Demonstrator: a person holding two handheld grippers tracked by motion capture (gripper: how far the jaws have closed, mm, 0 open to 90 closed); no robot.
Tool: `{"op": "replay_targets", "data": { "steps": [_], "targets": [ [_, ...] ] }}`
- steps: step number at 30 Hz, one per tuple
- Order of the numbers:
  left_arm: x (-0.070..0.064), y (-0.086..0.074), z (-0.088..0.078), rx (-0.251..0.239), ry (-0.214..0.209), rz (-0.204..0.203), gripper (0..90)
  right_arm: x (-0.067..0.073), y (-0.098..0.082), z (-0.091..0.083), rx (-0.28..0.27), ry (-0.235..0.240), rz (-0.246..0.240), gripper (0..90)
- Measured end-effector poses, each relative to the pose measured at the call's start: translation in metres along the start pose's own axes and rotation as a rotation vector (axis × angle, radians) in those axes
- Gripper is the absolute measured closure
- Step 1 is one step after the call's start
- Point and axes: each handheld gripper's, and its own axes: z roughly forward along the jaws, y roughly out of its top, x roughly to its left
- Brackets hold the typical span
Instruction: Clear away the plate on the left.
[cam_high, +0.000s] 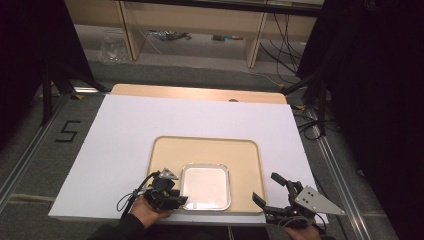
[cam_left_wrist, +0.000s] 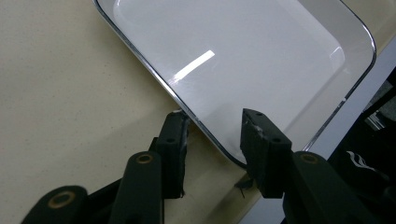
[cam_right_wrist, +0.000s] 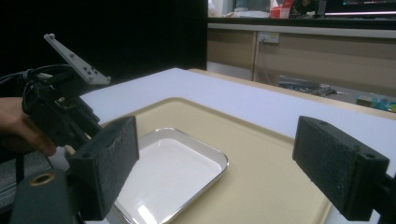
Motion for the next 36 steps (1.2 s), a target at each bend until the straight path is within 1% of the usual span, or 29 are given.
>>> {"op": "replay_targets", "data": {
  "steps": [4,5,6,8,9,11,12,13,14,15,16,17,18,19,21,22,23,24,25,26,27,28,29,30,31,33,34,35,36],
  "targets": [
    [-0.002,0.000,0.001,-0.003,-0.004,-0.010,60.1,0.000,0.000,0.000,0.000,-0.001,0.000,15.3],
    [-0.002,0.001,0.000,0.009,-0.004,-0.002,59.5,0.000,0.000,0.000,0.000,-0.001,0.000,15.3],
    [-0.002,0.001,0.000,0.017,-0.013,-0.007,58.3,0.000,0.000,0.000,0.000,-0.001,-0.001,15.3],
    [-0.002,0.001,0.000,0.016,-0.019,0.007,55.6,0.000,0.000,0.000,0.000,-0.001,-0.001,15.3],
    [-0.004,0.002,0.001,0.016,-0.011,-0.005,54.3,0.000,0.000,0.000,0.000,-0.001,0.000,15.3],
    [-0.004,0.002,0.001,0.010,-0.007,-0.006,52.0,0.000,0.000,0.000,0.000,-0.001,0.000,15.3],
    [-0.004,0.002,0.001,0.008,-0.005,-0.002,51.1,0.000,0.000,0.000,0.001,-0.002,0.000,15.3],
    [-0.003,0.003,-0.001,0.024,-0.006,0.009,50.5,0.000,0.000,0.000,0.000,-0.002,0.000,15.3],
    [-0.002,0.002,-0.001,0.019,-0.006,0.007,49.5,0.000,0.000,0.000,0.001,-0.002,0.000,15.3],
    [-0.003,0.003,-0.003,0.017,0.010,0.001,48.3,0.000,0.000,0.000,0.000,-0.001,-0.001,15.3],
    [-0.002,0.003,-0.002,-0.006,0.002,-0.010,47.1,0.000,0.000,0.000,0.000,-0.001,-0.001,15.3],
    [-0.002,0.003,-0.003,-0.007,0.006,-0.017,46.1,0.000,0.000,0.000,0.000,-0.001,-0.001,15.3],
    [-0.001,0.004,-0.005,-0.008,0.007,-0.007,44.5,0.000,0.000,0.000,0.000,-0.001,-0.001,15.3],
    [0.000,0.004,-0.006,-0.004,0.001,-0.011,42.7,0.000,0.000,0.000,0.000,-0.001,-0.001,15.3],
    [0.000,0.004,-0.007,-0.026,0.011,-0.029,40.8,0.000,0.001,-0.002,0.019,-0.015,-0.007,15.3],
    [0.001,0.004,-0.008,-0.033,0.011,-0.028,39.9,0.000,0.001,-0.002,0.018,-0.014,-0.007,15.3],
    [0.001,0.004,-0.010,-0.037,0.014,-0.023,38.8,0.000,0.000,0.000,0.000,-0.001,0.000,15.3],
    [0.002,0.005,-0.011,-0.039,0.022,-0.032,37.1,0.000,0.000,0.000,0.001,-0.002,-0.001,15.3],
    [0.002,0.005,-0.012,-0.040,0.036,-0.044,34.5,0.000,0.001,-0.002,0.016,-0.012,-0.007,15.3],
    [0.003,0.005,-0.013,-0.046,0.030,-0.037,33.9,0.000,0.000,0.000,0.001,-0.002,-0.001,15.3],
    [0.003,0.005,-0.014,-0.055,0.034,-0.052,32.7,0.000,0.000,0.000,0.001,-0.001,-0.002,15.3],
    [0.003,0.005,-0.015,-0.061,0.045,-0.055,31.3,0.000,0.000,0.000,0.001,-0.001,-0.001,15.3],
    [0.004,0.006,-0.015,-0.075,0.031,-0.046,30.2,0.000,0.000,-0.001,0.004,-0.004,-0.002,15.3],
    [0.003,0.005,-0.018,-0.063,0.047,-0.058,28.9,0.000,0.001,-0.002,0.018,-0.013,-0.007,15.3],
    [0.005,0.006,-0.018,-0.081,0.044,-0.043,28.0,0.000,0.000,0.000,0.001,-0.002,0.000,15.3],
    [0.006,0.006,-0.020,-0.092,0.049,-0.046,26.3,0.000,0.000,0.000,0.001,-0.002,0.000,15.3],
    [0.006,0.006,-0.021,-0.104,0.050,-0.059,25.4,0.000,0.000,0.000,0.001,-0.001,0.000,15.3],
    [0.007,0.006,-0.022,-0.108,0.049,-0.052,24.5,0.000,0.000,0.000,0.001,-0.002,0.000,15.3],
    [0.007,0.006,-0.023,-0.107,0.051,-0.058,23.6,0.000,0.000,0.000,0.001,-0.002,0.001,15.3]
  ]
}}
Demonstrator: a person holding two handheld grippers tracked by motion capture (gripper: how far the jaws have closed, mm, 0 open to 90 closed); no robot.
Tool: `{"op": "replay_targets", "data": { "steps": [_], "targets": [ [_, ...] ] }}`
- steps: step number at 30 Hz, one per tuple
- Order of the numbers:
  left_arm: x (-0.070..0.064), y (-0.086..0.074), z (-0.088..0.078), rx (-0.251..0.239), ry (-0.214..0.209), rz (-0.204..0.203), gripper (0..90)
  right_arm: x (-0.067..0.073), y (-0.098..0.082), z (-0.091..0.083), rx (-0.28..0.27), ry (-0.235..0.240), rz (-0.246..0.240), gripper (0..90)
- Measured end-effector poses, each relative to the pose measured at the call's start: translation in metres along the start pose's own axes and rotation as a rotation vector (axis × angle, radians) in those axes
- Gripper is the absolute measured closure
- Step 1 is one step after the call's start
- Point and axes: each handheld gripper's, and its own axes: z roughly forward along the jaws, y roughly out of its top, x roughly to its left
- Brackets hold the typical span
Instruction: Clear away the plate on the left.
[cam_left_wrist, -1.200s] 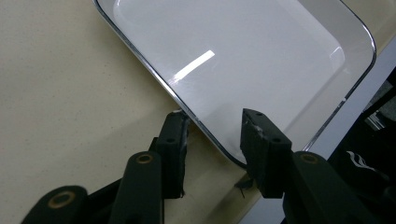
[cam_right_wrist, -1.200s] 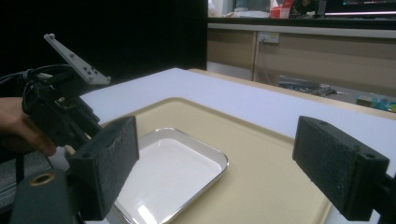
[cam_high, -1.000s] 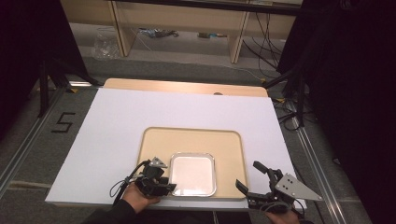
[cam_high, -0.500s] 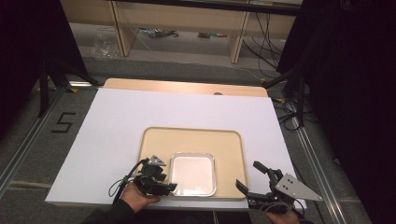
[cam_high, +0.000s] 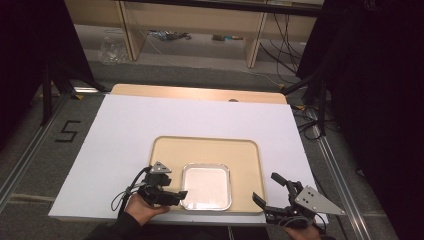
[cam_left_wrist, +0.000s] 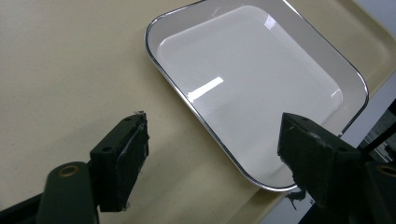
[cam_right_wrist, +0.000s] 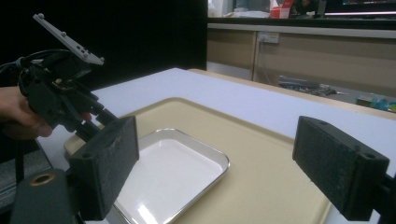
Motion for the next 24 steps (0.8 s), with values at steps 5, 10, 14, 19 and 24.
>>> {"op": "replay_targets", "data": {
  "steps": [5,10,14,19,24],
  "targets": [
    [0.001,0.000,-0.002,-0.025,0.013,-0.007,17.8,0.000,0.000,0.000,0.000,0.001,0.000,15.3],
    [0.003,0.001,-0.006,-0.048,0.015,-0.015,15.5,0.000,0.000,0.000,0.000,0.001,0.000,15.3],
    [0.004,0.000,-0.012,-0.070,0.024,-0.014,15.6,-0.001,0.001,-0.002,0.026,-0.010,-0.012,15.3],
    [0.006,0.000,-0.017,-0.095,0.020,-0.017,15.6,0.000,0.001,-0.002,0.017,-0.011,-0.007,15.3],
    [0.008,-0.001,-0.024,-0.128,0.023,-0.016,15.6,0.000,0.001,-0.002,0.018,-0.012,-0.008,15.3]
  ]
}}
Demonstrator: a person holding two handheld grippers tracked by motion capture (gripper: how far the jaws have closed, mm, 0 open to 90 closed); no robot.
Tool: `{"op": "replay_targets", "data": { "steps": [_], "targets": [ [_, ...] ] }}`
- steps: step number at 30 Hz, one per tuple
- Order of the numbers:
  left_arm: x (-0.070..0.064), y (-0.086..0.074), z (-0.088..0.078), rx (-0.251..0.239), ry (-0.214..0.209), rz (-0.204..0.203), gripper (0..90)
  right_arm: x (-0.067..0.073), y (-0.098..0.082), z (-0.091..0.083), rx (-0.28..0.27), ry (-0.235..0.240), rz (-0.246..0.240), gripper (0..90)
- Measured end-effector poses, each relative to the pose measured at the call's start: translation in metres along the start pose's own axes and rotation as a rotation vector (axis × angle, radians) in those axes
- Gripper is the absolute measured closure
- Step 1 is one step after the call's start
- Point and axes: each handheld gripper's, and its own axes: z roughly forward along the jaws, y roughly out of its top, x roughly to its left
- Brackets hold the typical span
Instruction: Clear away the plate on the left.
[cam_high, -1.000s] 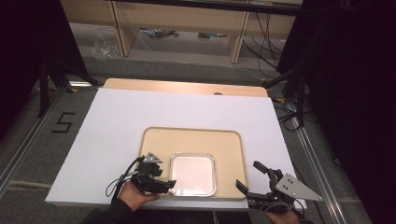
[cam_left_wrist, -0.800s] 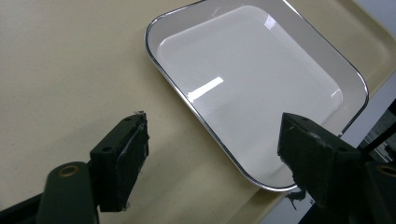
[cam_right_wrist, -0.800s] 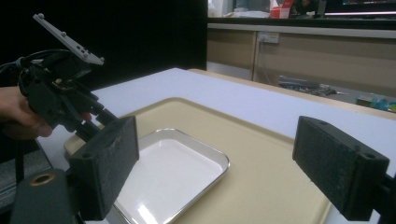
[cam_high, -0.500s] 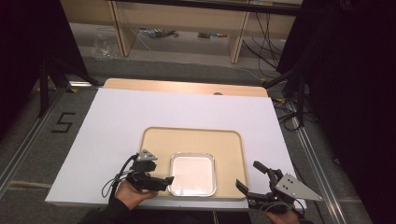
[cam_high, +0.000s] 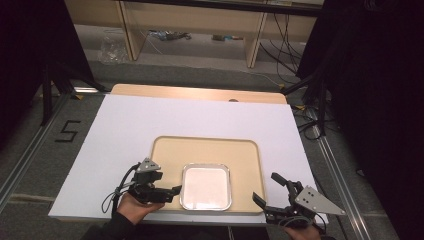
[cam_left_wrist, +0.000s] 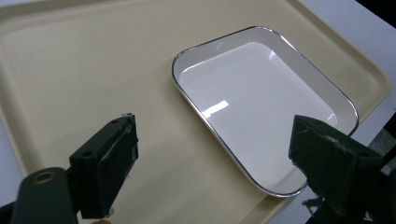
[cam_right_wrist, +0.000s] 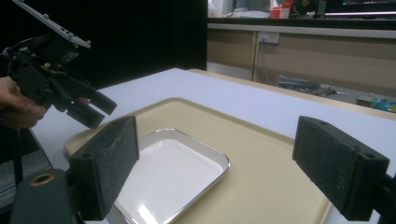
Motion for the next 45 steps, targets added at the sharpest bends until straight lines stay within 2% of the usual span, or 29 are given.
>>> {"op": "replay_targets", "data": {
  "steps": [3,7,9,12,14,21,28,31,32,34,41,44,45],
  "targets": [
    [0.000,-0.001,-0.002,-0.022,-0.003,-0.015,15.6,0.000,0.000,0.000,0.000,0.000,0.000,15.3],
    [0.002,-0.001,-0.008,-0.032,-0.007,-0.003,15.7,0.000,0.000,0.000,0.009,0.013,-0.004,15.3],
    [0.001,-0.001,-0.009,-0.063,0.000,-0.018,15.7,0.000,0.000,0.000,0.009,0.013,-0.004,15.3],
    [0.003,-0.001,-0.014,-0.066,-0.001,0.005,15.7,0.000,0.000,0.000,0.009,0.013,-0.004,15.3],
    [0.002,-0.002,-0.016,-0.090,-0.004,-0.015,15.7,0.000,0.000,0.000,0.009,0.013,-0.004,15.3],
    [0.005,-0.003,-0.026,-0.142,-0.008,-0.023,15.7,0.000,0.000,0.000,0.010,0.012,-0.005,15.3],
    [0.006,-0.006,-0.038,-0.214,0.012,-0.036,15.8,0.000,0.000,0.000,0.010,0.012,-0.005,15.3],
    [0.008,-0.007,-0.042,-0.228,0.010,-0.029,15.8,0.000,0.000,0.000,0.010,0.012,-0.005,15.3],
    [0.008,-0.008,-0.044,-0.226,0.020,-0.042,15.8,0.000,0.000,0.000,0.010,0.014,-0.006,15.3],
    [0.009,-0.009,-0.046,-0.236,0.009,-0.033,15.8,0.000,0.000,0.000,0.010,0.014,-0.006,15.3],
    [0.011,-0.013,-0.056,-0.251,0.021,-0.027,15.8,0.000,0.000,0.000,0.011,0.014,-0.005,15.3],
    [0.011,-0.015,-0.059,-0.259,0.019,-0.011,15.8,0.000,0.000,0.001,0.010,0.015,-0.006,15.3],
    [0.011,-0.016,-0.061,-0.246,0.026,0.011,15.8,0.000,0.000,0.001,0.010,0.015,-0.006,15.3]
  ]
}}
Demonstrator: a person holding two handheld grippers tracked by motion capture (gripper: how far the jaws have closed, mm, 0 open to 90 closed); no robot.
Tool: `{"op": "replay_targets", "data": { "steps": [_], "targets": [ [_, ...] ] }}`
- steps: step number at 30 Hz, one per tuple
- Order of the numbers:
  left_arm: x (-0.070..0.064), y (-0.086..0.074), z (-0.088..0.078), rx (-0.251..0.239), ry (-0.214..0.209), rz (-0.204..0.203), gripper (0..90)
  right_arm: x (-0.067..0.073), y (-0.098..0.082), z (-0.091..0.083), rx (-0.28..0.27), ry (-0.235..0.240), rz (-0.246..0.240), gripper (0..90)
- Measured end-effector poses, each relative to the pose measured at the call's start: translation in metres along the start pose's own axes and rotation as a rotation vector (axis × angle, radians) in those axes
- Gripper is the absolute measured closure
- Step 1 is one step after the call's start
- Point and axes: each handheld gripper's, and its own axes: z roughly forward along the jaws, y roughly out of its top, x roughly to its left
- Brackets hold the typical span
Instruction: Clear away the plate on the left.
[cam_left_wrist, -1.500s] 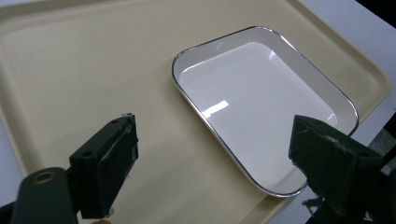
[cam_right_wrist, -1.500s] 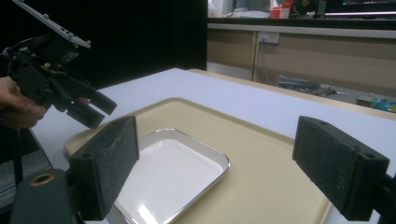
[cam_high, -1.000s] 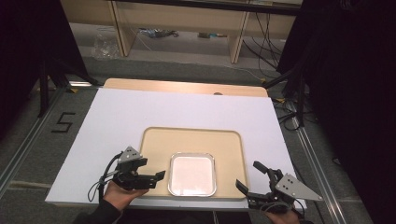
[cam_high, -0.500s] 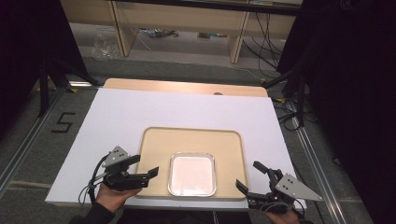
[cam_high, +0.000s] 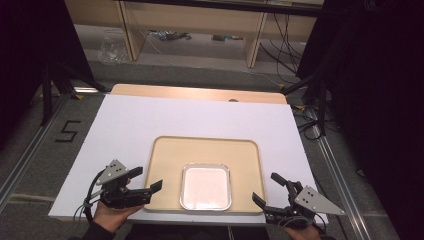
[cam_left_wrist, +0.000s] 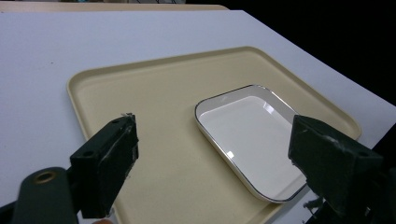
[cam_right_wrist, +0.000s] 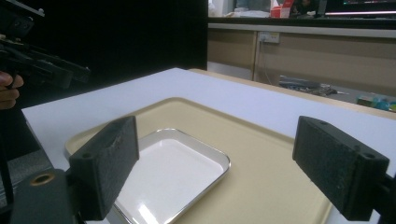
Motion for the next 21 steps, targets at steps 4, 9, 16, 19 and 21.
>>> {"op": "replay_targets", "data": {
  "steps": [4,9,16,19,21],
  "targets": [
    [-0.003,-0.001,-0.004,-0.023,-0.006,0.003,15.8,0.000,0.000,0.000,0.001,-0.001,0.000,15.3],
    [-0.007,-0.003,-0.008,-0.045,-0.007,0.004,15.8,0.000,0.000,0.000,0.001,-0.003,0.000,15.3],
    [-0.008,-0.005,-0.013,-0.031,-0.013,0.032,15.8,0.000,0.000,0.000,0.000,-0.003,0.001,15.3],
    [-0.009,-0.006,-0.015,-0.026,-0.008,0.033,15.8,0.000,0.000,0.000,0.000,-0.003,0.000,15.3],
    [-0.009,-0.007,-0.016,-0.029,-0.010,0.024,15.9,-0.001,0.000,0.000,-0.001,-0.004,-0.005,15.3]
  ]
}}
